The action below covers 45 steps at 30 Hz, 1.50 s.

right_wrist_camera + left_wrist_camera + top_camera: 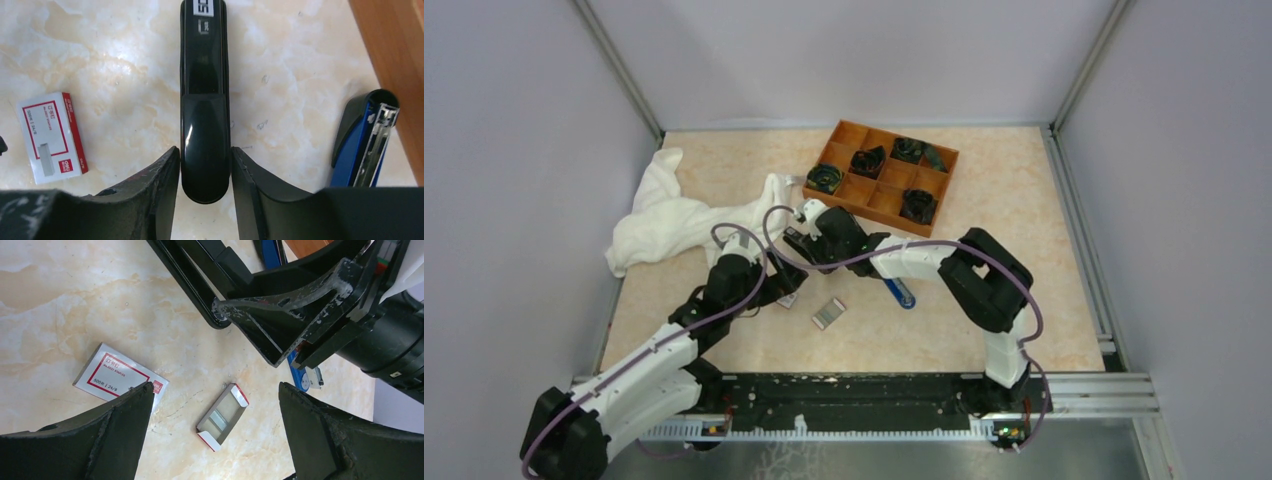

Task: Load the staples into the stapler

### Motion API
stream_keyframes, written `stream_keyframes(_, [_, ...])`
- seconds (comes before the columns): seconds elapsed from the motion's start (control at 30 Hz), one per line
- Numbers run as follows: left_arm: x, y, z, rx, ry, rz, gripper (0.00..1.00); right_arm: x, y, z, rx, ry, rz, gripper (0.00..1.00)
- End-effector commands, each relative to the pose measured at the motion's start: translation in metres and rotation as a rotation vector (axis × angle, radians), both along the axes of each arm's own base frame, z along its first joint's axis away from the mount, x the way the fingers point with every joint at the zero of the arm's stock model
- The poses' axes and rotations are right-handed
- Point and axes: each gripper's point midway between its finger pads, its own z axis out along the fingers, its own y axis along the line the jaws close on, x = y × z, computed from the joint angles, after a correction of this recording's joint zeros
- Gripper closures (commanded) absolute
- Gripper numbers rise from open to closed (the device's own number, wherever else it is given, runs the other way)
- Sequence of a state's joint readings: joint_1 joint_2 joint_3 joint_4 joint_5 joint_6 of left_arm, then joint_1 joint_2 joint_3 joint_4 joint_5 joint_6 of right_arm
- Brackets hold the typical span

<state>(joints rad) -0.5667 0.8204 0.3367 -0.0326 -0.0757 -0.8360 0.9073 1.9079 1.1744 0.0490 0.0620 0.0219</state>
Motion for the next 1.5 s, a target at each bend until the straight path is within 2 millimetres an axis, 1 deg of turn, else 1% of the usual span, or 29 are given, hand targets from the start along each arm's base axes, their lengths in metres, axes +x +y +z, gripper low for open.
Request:
stream_keyframes(0.0, [0.007,0.002,0.018,0.007,-0.038,0.013,0.01,0.013,0.022,0.038,0.100,-0.044,-0.022,0.54])
stream_keyframes(0.1, [0.009,0.001,0.023,0.009,-0.050,0.007,0.01,0.008,0.018,0.054,0.109,-0.050,-0.013,0.47])
stream_keyframes(0.17, [0.010,-0.001,0.026,0.009,-0.061,-0.001,0.01,0.006,0.005,0.063,0.087,-0.070,-0.023,0.44])
stream_keyframes(0.27, [0.012,-0.008,0.033,0.002,-0.076,-0.038,0.01,0.003,-0.025,0.068,0.042,-0.083,-0.062,0.41])
stream_keyframes(0.3, [0.013,-0.011,0.035,-0.001,-0.080,-0.051,0.01,0.002,-0.038,0.068,0.030,-0.079,-0.085,0.41])
stream_keyframes(0.33, [0.014,-0.014,0.037,-0.006,-0.084,-0.064,0.01,0.002,-0.051,0.063,0.012,-0.067,-0.109,0.41])
stream_keyframes(0.37, [0.015,-0.017,0.038,-0.010,-0.084,-0.078,0.01,0.002,-0.064,0.072,0.023,-0.077,-0.136,0.41])
stream_keyframes(0.43, [0.016,-0.024,0.042,-0.022,-0.087,-0.108,0.01,0.001,-0.086,0.070,0.018,-0.060,-0.182,0.41])
stream_keyframes(0.53, [0.018,-0.038,0.045,-0.036,-0.085,-0.174,0.01,-0.003,-0.114,0.059,0.007,-0.025,-0.246,0.40])
stream_keyframes(0.6, [0.019,-0.048,0.049,-0.060,-0.080,-0.211,0.01,-0.007,-0.130,0.049,-0.008,-0.006,-0.284,0.40])
stream_keyframes(0.67, [0.019,-0.056,0.050,-0.081,-0.063,-0.239,0.01,-0.009,-0.140,0.041,-0.016,0.011,-0.304,0.39])
stream_keyframes(0.87, [0.020,-0.074,0.045,-0.146,-0.011,-0.291,0.01,-0.016,-0.147,0.016,-0.048,0.060,-0.313,0.40])
stream_keyframes(0.93, [0.019,-0.080,0.041,-0.171,0.009,-0.302,0.01,-0.018,-0.148,0.008,-0.064,0.074,-0.316,0.41])
stream_keyframes(1.07, [0.019,-0.090,0.034,-0.201,0.040,-0.320,0.01,-0.021,-0.152,-0.001,-0.089,0.093,-0.315,0.51])
stream_keyframes(1.17, [0.020,-0.098,0.031,-0.224,0.052,-0.332,0.02,-0.028,-0.152,-0.008,-0.099,0.117,-0.298,0.57])
stream_keyframes(1.27, [0.021,-0.107,0.031,-0.244,0.057,-0.348,0.03,-0.033,-0.151,-0.012,-0.120,0.120,-0.286,0.66])
stream_keyframes(1.47, [0.024,-0.124,0.029,-0.270,0.069,-0.362,0.04,-0.045,-0.146,-0.018,-0.142,0.120,-0.271,0.79])
